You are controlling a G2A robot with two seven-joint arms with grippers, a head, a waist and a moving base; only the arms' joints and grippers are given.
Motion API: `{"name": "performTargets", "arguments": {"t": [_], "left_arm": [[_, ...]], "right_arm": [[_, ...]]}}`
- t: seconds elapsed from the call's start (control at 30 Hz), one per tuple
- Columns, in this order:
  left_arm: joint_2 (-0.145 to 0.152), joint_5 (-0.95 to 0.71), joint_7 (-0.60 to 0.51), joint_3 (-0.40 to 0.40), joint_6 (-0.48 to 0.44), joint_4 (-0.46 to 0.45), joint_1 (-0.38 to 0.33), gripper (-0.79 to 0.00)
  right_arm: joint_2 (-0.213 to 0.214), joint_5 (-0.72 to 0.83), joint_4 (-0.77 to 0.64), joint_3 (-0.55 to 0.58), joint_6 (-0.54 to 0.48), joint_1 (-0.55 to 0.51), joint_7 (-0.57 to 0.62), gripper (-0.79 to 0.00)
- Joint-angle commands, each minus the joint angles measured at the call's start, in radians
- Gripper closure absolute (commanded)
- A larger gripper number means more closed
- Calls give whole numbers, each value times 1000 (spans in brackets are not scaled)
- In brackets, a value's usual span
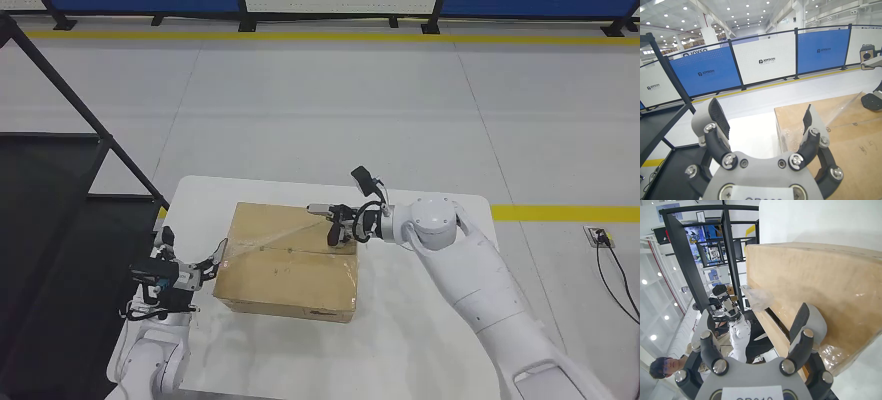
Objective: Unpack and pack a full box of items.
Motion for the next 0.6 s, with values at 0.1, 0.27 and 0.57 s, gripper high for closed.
{"name": "performTargets", "arguments": {"t": [0.1,0.27,0.57], "left_arm": [[0,-14,6,-20,-8,-1,11,-785],[0,-17,8,-27,-12,0,16,-785],[-3,-18,5,-31,-11,2,16,-785]], "right_arm": [[-20,32,86,-23,-26,35,6,-776],[-39,61,162,-40,-44,67,16,-656],[-66,89,249,-60,-85,106,29,-354]]}}
